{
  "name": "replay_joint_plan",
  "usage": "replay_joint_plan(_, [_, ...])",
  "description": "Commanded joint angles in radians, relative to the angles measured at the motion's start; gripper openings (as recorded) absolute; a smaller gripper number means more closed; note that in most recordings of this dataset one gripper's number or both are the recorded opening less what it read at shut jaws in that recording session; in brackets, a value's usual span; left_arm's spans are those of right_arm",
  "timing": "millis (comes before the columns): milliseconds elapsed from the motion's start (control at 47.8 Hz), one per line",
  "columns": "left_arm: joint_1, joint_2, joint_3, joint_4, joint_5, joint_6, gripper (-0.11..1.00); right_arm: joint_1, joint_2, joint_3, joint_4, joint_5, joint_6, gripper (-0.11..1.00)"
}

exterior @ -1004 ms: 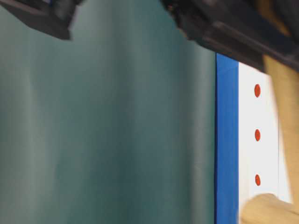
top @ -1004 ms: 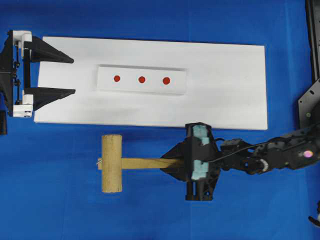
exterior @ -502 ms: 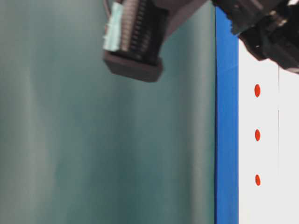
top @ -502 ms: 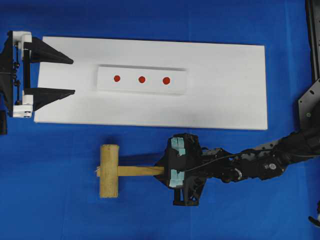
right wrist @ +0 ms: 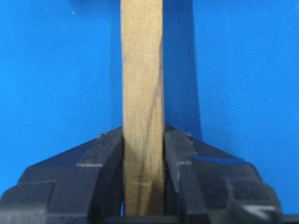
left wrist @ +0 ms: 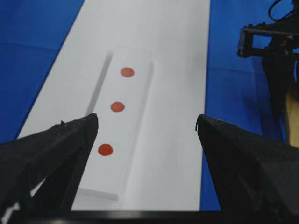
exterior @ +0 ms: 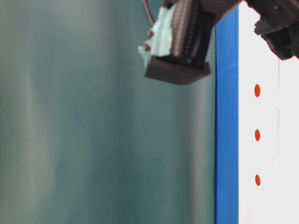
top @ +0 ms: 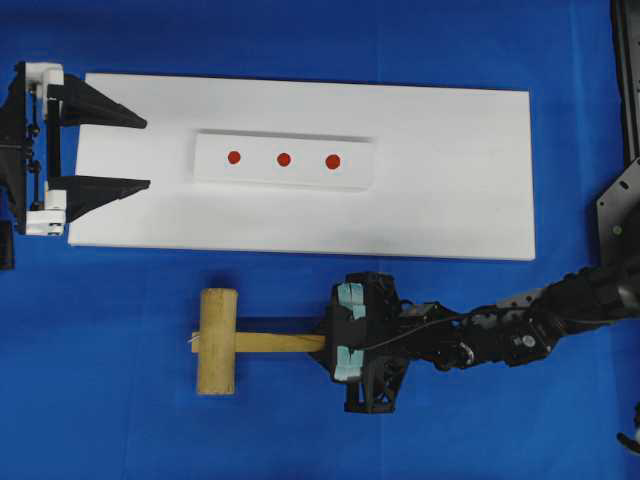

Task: Hit the mark with a hammer.
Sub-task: 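Open the right gripper and lift it away from the mallet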

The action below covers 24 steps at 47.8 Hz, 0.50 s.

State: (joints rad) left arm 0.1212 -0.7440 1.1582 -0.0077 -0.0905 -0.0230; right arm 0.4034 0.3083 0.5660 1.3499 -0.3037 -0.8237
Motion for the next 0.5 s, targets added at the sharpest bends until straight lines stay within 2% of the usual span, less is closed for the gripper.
replay_joint_plan(0, [0.005,0.002,-0.011,-0.002,-0.009,-0.002,0.83,-0.003,-0.008,-0.014,0.000,-0.002,-0.002,0.08])
replay_joint_plan(481, [0.005,0.002,-0.011,-0.003,-0.009,-0.003,0.83,-0.003,-0.009,-0.015,-0.002,0.011,-0.005,0.08])
